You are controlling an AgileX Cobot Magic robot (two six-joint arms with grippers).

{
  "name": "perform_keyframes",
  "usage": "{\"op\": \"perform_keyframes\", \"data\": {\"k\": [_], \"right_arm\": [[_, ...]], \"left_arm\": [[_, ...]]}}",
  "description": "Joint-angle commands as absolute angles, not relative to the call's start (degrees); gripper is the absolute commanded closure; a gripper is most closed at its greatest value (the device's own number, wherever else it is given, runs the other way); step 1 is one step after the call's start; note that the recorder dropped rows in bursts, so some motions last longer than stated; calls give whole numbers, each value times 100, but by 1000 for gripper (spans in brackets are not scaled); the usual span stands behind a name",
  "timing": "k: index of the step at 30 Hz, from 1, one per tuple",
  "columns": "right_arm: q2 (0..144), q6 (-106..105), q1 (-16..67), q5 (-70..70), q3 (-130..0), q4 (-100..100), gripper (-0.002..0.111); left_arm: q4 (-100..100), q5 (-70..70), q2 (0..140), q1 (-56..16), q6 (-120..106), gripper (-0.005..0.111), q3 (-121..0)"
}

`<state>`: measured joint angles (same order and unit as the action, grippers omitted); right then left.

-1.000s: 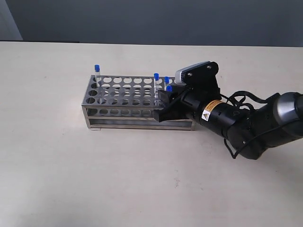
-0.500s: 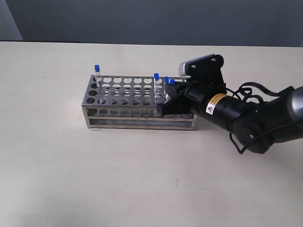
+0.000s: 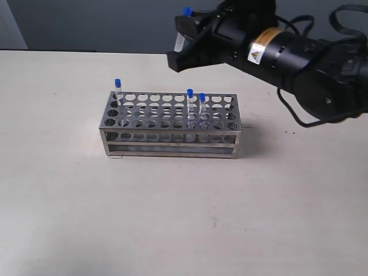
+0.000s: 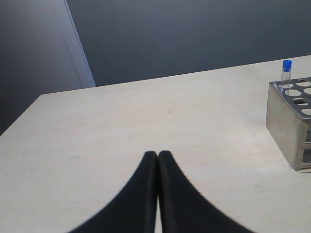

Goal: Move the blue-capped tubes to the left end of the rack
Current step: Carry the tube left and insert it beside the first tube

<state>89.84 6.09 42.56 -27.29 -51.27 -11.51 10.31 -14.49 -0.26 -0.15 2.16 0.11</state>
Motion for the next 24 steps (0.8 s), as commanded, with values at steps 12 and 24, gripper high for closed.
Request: {"op": "perform_keyframes", "data": {"k": [12,24], "right_arm": [[11235,639,4932,-1845,-7521,-1318,108],[11885,923,5206,-2022,-7699,-1350,108]], "left_arm": [[1020,-1371,0,-54,236,106,0],[1020,-1371,0,-54,236,106,0]]}}
